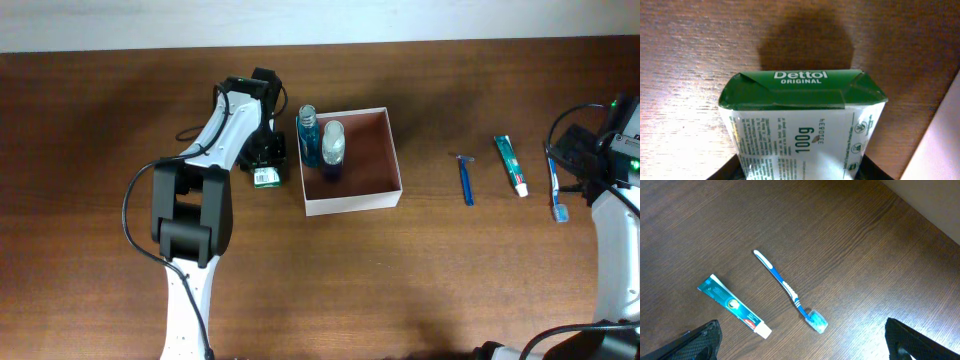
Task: Pack container
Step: 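Lift the Dettol soap bar and carry it over the box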
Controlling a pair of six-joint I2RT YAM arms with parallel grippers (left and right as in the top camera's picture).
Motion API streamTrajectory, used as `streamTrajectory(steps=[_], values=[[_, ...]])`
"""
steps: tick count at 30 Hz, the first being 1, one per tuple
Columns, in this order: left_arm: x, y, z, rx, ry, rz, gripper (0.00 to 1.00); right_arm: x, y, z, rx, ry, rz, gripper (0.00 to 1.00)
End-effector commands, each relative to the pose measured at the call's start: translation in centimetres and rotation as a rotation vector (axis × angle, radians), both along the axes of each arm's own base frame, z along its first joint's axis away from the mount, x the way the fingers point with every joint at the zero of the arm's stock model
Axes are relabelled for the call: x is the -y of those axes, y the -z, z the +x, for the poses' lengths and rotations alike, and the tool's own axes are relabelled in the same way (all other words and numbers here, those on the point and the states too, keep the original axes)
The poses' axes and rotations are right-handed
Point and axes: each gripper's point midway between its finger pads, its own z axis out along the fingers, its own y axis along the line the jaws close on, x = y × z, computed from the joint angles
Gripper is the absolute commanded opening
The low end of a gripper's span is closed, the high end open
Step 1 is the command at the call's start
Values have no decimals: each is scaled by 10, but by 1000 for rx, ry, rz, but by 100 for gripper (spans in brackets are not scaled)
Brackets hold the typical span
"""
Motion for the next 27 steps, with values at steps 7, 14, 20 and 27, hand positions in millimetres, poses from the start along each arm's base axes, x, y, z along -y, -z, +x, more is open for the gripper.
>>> streamTrajectory(steps=[7, 14, 20, 27], values=[[-27, -96, 59, 208, -84, -40, 35, 5, -4, 0, 0, 10, -21, 98], [-34, -213, 83, 496, -105, -100, 35, 5, -4, 0, -1, 10, -21, 98], [9, -293, 63, 696, -9, -182, 35, 5, -4, 0, -1, 10, -21, 99], [93, -323, 20, 744, 228, -252, 35, 5, -4, 0, -1, 10, -21, 99]])
